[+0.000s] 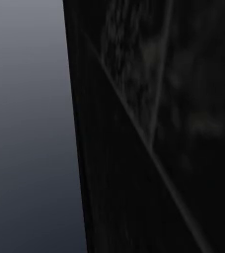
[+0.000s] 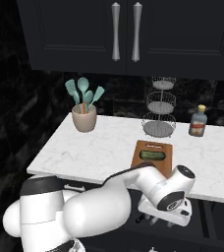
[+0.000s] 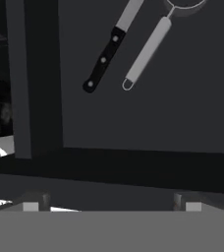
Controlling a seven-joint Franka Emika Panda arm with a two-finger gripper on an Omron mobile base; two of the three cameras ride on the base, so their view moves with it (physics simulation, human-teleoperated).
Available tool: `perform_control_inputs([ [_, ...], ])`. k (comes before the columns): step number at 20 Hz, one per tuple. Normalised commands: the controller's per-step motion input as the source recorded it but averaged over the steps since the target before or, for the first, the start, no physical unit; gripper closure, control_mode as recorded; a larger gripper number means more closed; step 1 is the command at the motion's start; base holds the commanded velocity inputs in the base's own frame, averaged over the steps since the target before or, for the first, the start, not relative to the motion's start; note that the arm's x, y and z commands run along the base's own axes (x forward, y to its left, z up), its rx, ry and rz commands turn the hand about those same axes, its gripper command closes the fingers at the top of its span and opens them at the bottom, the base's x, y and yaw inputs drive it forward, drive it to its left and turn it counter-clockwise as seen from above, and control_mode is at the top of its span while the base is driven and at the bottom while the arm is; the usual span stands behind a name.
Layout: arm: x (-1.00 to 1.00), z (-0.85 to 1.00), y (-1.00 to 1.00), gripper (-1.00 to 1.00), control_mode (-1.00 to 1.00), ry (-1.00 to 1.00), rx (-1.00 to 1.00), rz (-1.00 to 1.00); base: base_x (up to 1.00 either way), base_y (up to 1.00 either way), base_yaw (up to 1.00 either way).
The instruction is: Place the appropriate cutting tool for cutting the cucumber skin on the cutting board.
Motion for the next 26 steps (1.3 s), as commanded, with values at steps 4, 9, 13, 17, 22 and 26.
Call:
perform_control_inputs([
  [4,0.00,-0.34,-0.07,-1.00,-1.00,0.08,0.07,0.06,0.00,0.00,0.00],
  [9,0.01,-0.23,0.00,-1.00,-1.00,0.12,0.04,0.08,0.00,0.00,0.00],
  [13,-0.07,-0.15,0.00,-1.00,-1.00,0.16,0.00,0.07,0.00,0.00,0.00],
  [17,-0.28,-0.10,0.00,-1.00,-1.00,0.17,0.00,0.06,0.00,0.00,0.00],
  [22,-0.73,-0.26,0.00,-1.00,-1.00,0.14,0.03,0.05,0.00,0.00,0.00],
  [26,-0.97,-0.41,0.00,-1.00,-1.00,0.10,0.08,0.05,0.00,0.00,0.00],
])
